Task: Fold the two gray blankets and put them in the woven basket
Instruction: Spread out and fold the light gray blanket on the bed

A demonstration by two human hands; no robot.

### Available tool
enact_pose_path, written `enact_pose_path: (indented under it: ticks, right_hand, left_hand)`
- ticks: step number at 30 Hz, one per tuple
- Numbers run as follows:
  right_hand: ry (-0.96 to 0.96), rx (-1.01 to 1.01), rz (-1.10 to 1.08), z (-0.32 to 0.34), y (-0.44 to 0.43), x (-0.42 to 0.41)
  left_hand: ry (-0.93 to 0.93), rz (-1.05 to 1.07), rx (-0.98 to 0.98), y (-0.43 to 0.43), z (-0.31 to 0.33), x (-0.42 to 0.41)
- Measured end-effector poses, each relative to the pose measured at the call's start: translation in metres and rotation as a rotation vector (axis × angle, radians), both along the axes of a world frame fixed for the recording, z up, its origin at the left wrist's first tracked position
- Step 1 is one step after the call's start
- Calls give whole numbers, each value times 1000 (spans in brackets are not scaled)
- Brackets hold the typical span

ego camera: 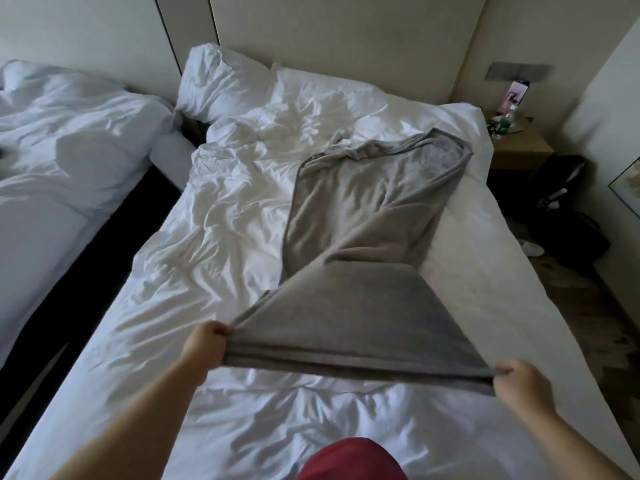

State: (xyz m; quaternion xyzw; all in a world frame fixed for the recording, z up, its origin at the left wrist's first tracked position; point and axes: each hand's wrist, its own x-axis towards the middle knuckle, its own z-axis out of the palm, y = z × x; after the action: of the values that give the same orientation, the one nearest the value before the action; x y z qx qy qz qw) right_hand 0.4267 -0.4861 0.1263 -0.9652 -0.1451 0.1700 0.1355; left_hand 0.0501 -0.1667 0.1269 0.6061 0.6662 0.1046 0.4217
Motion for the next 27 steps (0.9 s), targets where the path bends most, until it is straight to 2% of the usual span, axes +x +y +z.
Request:
enact_pose_path:
  ticks: [2, 3, 7, 10, 13, 16, 18, 19, 21, 22, 24, 27]
  right_hand:
    - [160, -236, 40, -36, -30, -28]
    - [192, -260, 29, -50, -43, -39]
    - [371, -268, -37, -70, -65, -64]
    - [373, -45, -210, -53, -40, -48]
    - [306, 248, -245, -7, 15, -10]
    - [87, 638, -211, 75, 69, 44]
    - [-110, 903, -157, 140, 87, 73]
    - [-200, 1012, -122, 166, 89, 81]
    - [-403, 1099, -88, 191, 85, 93]
    - [-484, 1072, -113, 191, 82, 92]
    - [-466, 915, -125, 158, 71, 78]
    - [-176, 436, 43, 62, 35, 41]
  left_hand:
    - [79, 100, -156, -34, -38, -28]
    - [121, 114, -210, -49, -53, -40]
    - [256, 143, -368, -86, -77, -58]
    - [191, 84, -415, -71, -59, -37]
    - [-104, 157, -364, -30, -9, 7]
    - [-504, 262, -356, 13, 69, 52]
    - [-819, 206, -347, 37, 119, 70]
    - [-915, 125, -302, 46, 139, 74]
    - [-977, 24, -115, 59, 166, 74]
    - [-975, 16, -23, 63, 166, 73]
    - [-869, 61, 32, 64, 137, 65]
    - [-546, 189, -115, 40, 49, 36]
